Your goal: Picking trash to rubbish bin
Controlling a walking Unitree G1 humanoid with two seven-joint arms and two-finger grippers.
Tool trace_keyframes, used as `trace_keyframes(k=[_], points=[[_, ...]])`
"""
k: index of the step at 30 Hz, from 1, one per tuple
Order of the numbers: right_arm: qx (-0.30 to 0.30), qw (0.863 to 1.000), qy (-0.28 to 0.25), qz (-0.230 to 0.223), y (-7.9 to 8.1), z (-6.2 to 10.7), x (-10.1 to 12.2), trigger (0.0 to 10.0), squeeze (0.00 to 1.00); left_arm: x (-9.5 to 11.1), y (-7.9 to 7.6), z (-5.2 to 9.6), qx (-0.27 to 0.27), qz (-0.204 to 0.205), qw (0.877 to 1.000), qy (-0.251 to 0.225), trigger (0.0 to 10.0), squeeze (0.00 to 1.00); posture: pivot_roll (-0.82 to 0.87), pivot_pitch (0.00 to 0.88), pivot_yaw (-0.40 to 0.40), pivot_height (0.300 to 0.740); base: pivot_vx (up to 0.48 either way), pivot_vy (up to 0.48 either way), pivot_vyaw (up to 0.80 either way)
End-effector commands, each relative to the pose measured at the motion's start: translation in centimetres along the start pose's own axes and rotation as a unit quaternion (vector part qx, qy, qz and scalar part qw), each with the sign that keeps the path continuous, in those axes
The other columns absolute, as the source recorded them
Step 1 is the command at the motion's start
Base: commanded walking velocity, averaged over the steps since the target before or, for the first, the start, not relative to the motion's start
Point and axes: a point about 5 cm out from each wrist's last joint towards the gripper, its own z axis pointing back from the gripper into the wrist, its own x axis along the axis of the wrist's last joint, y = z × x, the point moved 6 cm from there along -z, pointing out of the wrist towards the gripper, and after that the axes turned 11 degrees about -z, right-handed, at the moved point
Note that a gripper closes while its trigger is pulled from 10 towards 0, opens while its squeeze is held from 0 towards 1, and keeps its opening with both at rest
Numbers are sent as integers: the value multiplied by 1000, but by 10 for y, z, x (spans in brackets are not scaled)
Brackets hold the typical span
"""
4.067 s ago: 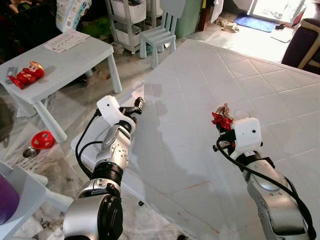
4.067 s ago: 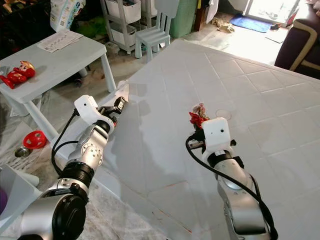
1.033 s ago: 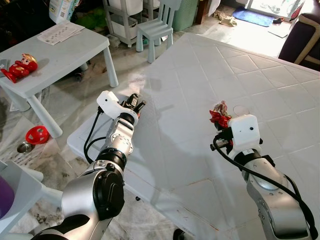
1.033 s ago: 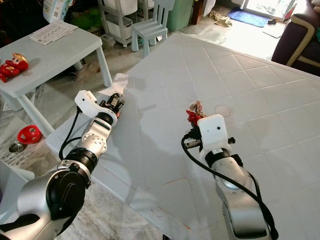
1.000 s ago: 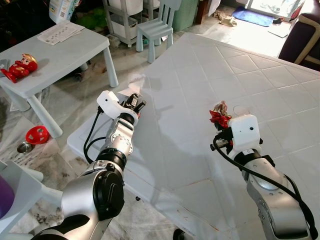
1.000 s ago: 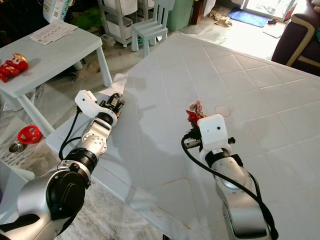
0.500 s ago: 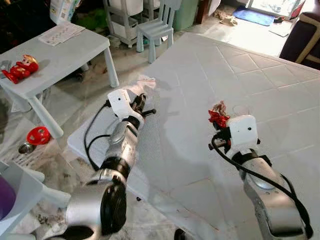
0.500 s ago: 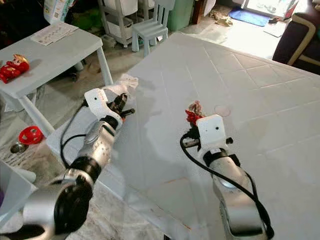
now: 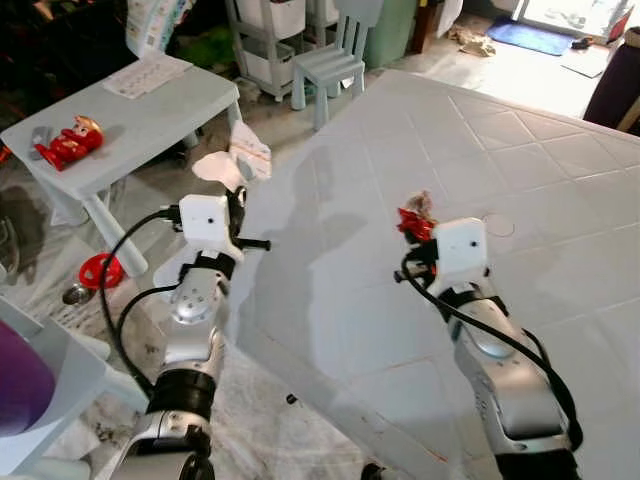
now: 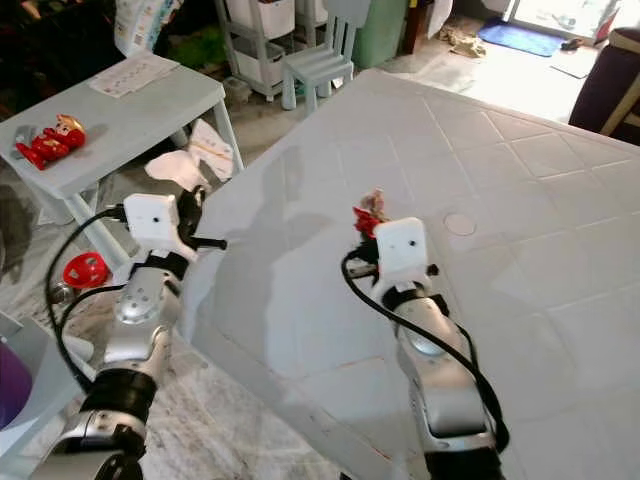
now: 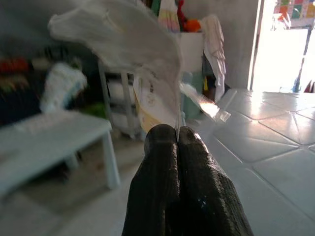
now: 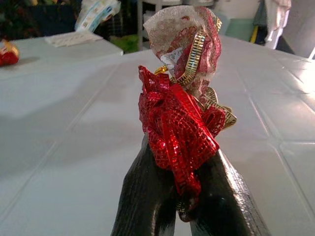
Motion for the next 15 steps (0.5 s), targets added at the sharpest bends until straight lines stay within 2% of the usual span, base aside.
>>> trace_keyframes(k=[1, 3, 4, 9, 15], points=[[-4, 1000, -3, -2, -1, -1, 0, 0, 0, 5, 0, 0, -6, -15, 1000, -5, 0, 0, -30, 56, 46, 740, 0, 0, 0], [-8, 1000, -8, -9, -2, -6, 0, 0, 0, 12, 0, 16, -11, -39, 999, -11, 0, 0, -2, 47, 49, 740, 0, 0, 0], [-12, 1000, -11, -12, -4, -8, 0, 0, 0, 15, -3, 28, -18, -52, 998, -9, 0, 0, 5, 43, 51, 740, 0, 0, 0], [-17, 1000, -14, -14, -7, -10, -1, 0, 0, 16, -10, 42, -28, -53, 998, -2, 0, 0, 6, 33, 54, 740, 0, 0, 0], [-24, 999, -21, -15, -11, -14, 0, 0, 0, 19, -23, 47, -50, -48, 998, -1, 0, 0, 8, 20, 56, 740, 0, 0, 0]])
